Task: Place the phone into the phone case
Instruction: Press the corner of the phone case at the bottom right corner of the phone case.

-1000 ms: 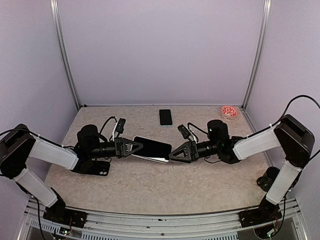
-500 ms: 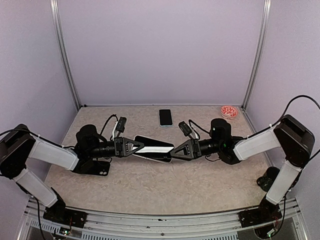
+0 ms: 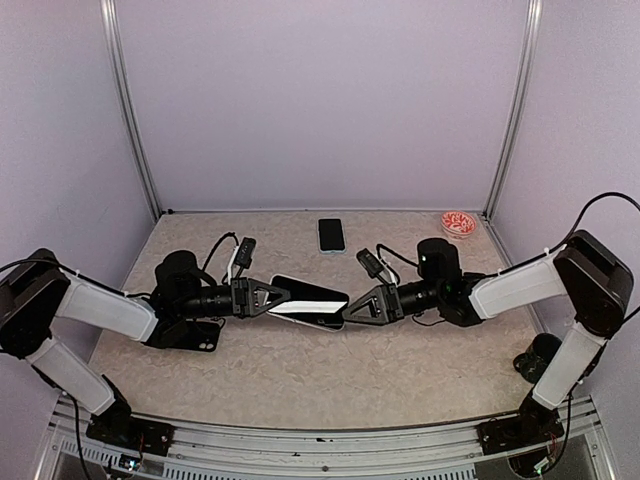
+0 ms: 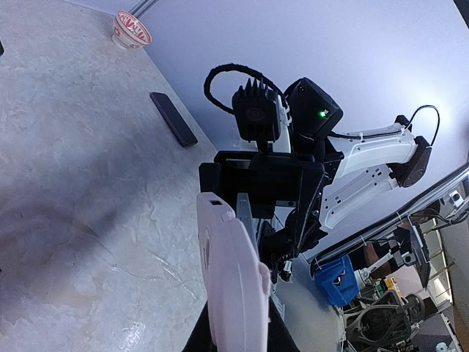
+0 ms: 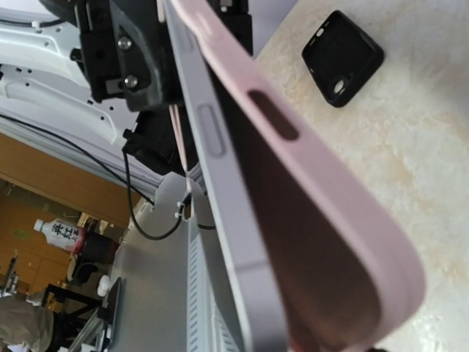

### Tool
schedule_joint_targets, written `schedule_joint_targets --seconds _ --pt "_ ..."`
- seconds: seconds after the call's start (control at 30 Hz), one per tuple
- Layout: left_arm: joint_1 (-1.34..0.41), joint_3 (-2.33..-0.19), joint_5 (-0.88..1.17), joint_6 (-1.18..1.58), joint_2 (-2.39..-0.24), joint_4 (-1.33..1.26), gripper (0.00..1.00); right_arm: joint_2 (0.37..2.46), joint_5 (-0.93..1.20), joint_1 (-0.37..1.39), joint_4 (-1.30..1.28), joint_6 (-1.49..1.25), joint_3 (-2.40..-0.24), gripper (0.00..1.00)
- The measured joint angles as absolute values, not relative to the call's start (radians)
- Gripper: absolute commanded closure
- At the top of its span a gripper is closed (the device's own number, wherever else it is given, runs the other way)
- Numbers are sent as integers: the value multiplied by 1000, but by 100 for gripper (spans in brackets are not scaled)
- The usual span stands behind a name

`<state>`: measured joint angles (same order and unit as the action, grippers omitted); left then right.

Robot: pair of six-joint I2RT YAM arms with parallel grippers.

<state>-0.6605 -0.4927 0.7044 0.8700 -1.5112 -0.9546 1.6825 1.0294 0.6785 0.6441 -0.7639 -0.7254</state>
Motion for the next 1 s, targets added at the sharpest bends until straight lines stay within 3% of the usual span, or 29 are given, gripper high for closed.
schedule_joint_targets --seconds 0.27,0.8,1.0 --pt "-677 -495 697 870 -1509 -963 100 1671 1056 677 689 -794 -714 8" --pt "-725 -513 700 894 -1511 -1007 100 1671 1108 671 802 -857 -673 9" --pt "-729 -517 691 886 -1511 -989 100 1589 1092 668 624 -725 -676 7"
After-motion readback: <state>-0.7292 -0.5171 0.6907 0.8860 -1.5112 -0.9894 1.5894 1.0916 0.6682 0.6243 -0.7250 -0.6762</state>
